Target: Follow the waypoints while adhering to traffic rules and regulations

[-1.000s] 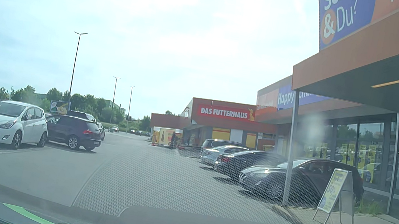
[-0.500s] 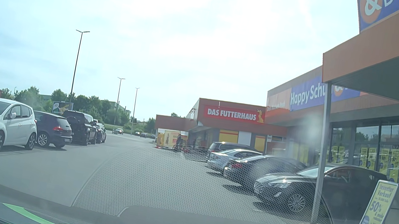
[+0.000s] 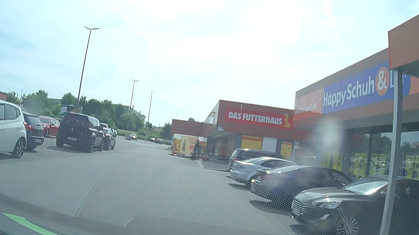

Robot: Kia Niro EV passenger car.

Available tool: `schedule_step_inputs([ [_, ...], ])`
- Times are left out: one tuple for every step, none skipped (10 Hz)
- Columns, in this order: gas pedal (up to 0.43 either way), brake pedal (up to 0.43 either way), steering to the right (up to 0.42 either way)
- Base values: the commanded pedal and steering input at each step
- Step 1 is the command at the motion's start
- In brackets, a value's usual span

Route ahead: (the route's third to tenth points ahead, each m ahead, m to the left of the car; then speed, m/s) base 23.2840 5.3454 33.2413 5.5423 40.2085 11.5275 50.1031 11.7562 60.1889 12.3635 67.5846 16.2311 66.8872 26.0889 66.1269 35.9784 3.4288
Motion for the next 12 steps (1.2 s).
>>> schedule_step_inputs([
  [0.047,0.0,-0.077],
  [0.047,0.0,-0.077],
  [0.047,0.0,-0.077],
  [0.047,0.0,-0.077],
  [0.047,0.0,-0.077],
  [0.047,0.0,-0.076],
  [0.047,0.0,-0.074],
  [0.047,0.0,-0.072],
  [0.047,0.0,-0.07],
  [0.047,0.0,-0.065],
  [0.047,0.0,-0.055],
  [0.047,0.0,-0.048],
])
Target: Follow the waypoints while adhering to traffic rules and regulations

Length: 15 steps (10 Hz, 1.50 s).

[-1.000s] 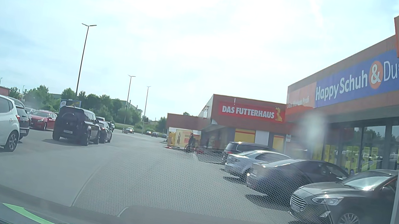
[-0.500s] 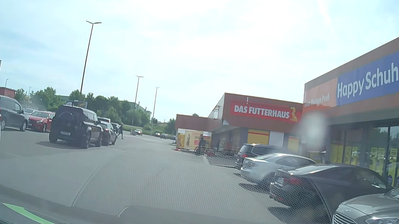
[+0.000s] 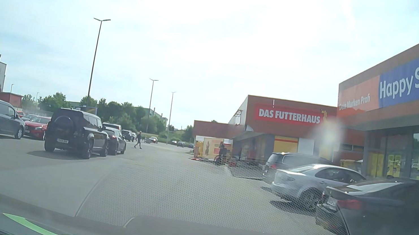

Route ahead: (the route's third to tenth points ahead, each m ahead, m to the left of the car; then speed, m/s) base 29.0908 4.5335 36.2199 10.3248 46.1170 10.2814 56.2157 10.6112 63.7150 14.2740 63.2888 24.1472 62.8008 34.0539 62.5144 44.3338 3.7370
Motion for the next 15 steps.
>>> schedule_step_inputs([
  [0.047,0.0,-0.041],
  [0.047,0.0,-0.039],
  [0.039,0.0,-0.032],
  [0.028,0.0,-0.019],
  [0.02,0.0,-0.008],
  [0.02,0.0,-0.006],
  [0.02,0.0,-0.006],
  [0.02,0.0,-0.005],
  [0.02,0.0,-0.005],
  [0.02,0.0,-0.005],
  [0.02,0.0,-0.005],
  [0.02,0.0,-0.005],
  [0.02,0.0,-0.005],
  [0.02,0.0,-0.004],
  [0.02,0.0,-0.004],
])
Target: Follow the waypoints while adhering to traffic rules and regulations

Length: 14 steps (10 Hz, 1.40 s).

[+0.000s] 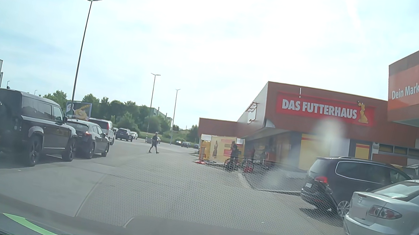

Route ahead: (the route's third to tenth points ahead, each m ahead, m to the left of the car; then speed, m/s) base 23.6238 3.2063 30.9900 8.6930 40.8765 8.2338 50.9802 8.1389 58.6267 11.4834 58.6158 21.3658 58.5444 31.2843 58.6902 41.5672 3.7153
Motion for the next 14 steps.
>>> schedule_step_inputs([
  [0.02,0.0,-0.005],
  [0.02,0.0,-0.004],
  [0.02,0.0,-0.004],
  [0.02,0.0,-0.004],
  [0.02,0.0,-0.004],
  [0.02,0.0,-0.004],
  [0.02,0.0,-0.004],
  [0.02,0.0,-0.004],
  [0.02,0.0,-0.004],
  [0.02,0.0,-0.004],
  [0.028,0.0,-0.004],
  [0.028,0.0,-0.006],
  [0.028,0.0,-0.012],
  [0.028,0.0,-0.016],
])
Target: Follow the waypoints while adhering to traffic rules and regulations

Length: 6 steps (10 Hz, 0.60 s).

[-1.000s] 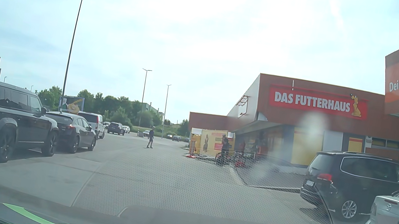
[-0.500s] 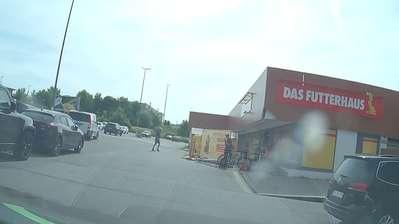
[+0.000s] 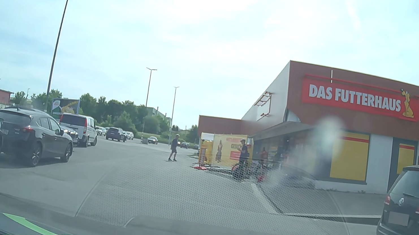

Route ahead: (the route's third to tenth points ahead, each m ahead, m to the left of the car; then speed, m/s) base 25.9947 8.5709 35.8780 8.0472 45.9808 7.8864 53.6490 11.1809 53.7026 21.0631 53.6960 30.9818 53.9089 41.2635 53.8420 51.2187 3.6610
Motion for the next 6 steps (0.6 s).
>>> schedule_step_inputs([
  [0.039,0.0,-0.022],
  [0.039,0.0,-0.025],
  [0.039,0.0,-0.026],
  [0.008,0.0,-0.029],
  [0.0,0.0,-0.029],
  [0.0,0.0,-0.018],
])
